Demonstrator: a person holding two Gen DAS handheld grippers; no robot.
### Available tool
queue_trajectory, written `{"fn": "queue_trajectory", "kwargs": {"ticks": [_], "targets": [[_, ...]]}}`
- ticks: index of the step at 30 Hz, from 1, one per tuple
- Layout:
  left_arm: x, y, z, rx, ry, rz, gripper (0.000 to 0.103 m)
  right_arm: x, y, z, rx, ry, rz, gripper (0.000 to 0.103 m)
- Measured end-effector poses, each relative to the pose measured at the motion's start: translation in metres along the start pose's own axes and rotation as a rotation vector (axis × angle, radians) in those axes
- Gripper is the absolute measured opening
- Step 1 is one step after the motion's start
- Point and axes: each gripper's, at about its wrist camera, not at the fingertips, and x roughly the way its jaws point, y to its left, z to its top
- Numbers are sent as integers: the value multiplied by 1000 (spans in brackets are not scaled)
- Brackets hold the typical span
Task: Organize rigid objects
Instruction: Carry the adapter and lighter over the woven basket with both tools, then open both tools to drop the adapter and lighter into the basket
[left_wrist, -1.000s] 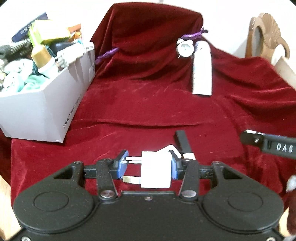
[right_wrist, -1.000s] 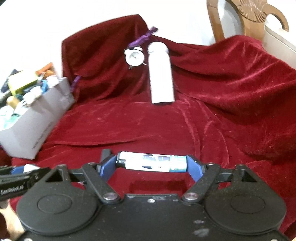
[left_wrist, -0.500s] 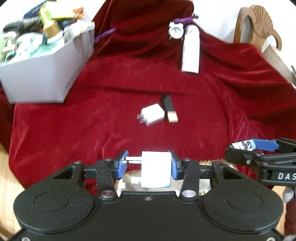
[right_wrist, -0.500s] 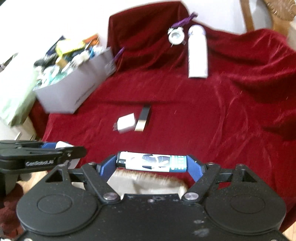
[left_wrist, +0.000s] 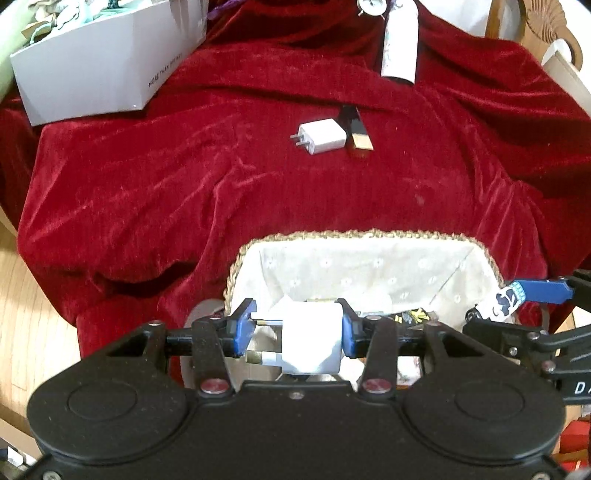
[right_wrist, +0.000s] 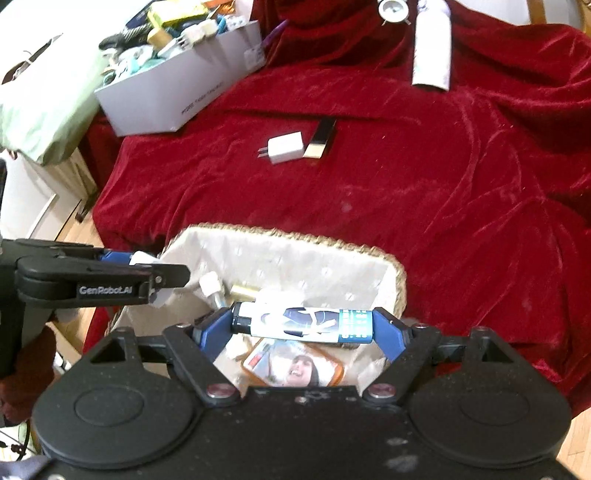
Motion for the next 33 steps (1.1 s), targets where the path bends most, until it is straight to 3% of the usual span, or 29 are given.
{"fn": "queue_trajectory", "kwargs": {"ticks": [15,19,33], "targets": [[11,-3,-4,16,41,20,46,8,8,-2,-40,37,5,81],[10,-5,-5,24,37,31,53,9,8,-1,-43,36,5,86],[7,-5,-6,24,33,26,63,10,11,-3,-43,38,-11,89]]}}
